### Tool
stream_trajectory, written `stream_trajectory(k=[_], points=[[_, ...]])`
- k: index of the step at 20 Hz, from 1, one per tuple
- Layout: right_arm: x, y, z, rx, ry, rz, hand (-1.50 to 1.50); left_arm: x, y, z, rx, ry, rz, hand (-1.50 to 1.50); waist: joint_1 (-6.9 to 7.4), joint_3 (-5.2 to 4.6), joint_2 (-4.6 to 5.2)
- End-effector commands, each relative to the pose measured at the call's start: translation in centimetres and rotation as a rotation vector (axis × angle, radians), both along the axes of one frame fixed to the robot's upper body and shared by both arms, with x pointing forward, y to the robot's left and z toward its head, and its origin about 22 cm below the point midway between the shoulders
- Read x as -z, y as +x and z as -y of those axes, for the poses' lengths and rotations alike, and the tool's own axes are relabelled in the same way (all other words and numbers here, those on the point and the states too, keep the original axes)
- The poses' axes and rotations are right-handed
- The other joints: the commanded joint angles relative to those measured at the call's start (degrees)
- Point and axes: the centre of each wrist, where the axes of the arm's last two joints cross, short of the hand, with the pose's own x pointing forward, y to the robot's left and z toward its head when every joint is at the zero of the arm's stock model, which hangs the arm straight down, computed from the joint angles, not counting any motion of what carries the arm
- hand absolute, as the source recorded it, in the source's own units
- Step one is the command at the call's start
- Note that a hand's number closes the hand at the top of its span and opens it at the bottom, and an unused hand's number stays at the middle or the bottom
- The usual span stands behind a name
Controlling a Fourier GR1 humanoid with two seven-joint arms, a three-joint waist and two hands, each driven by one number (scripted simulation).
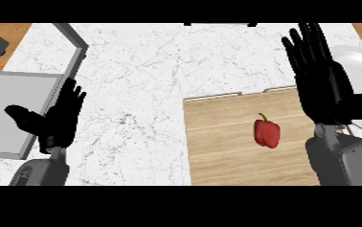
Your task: Pick the bell pepper from the tray and place it in the plate
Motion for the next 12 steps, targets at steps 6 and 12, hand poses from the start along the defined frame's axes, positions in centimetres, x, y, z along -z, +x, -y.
stream_trajectory(k=[6, 12], points=[[0.8, -2.4, 3.6, -0.278, 0.178, 0.083, 1.5, -0.1, -0.9, 1.6, 0.074, 0.33, -0.084, 0.0, -2.53, 0.2, -1.71], [7.0, -5.3, 7.5, 0.238, -0.512, 0.129, 1.5, 1.1, -2.1, 1.4, 0.104, 0.293, -0.145, 0.0, -2.89, 0.24, -1.4]])
